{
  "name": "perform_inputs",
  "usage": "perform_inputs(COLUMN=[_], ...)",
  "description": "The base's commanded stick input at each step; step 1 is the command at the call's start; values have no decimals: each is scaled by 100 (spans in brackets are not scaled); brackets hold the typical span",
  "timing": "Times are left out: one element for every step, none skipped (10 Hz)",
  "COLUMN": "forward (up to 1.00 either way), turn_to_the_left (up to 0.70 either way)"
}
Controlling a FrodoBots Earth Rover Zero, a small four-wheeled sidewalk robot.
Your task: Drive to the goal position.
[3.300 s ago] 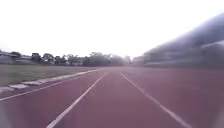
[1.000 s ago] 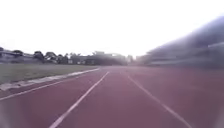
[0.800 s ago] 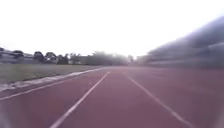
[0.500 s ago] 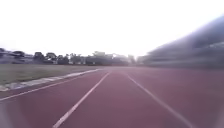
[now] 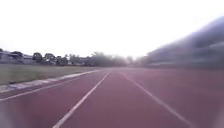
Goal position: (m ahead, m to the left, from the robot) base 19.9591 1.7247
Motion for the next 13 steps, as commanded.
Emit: perform_inputs(forward=[70,70,70,70,70,70,70,70,70,70,70,70,70], turn_to_the_left=[2,2,2,2,2,2,2,2,2,2,2,2,2])
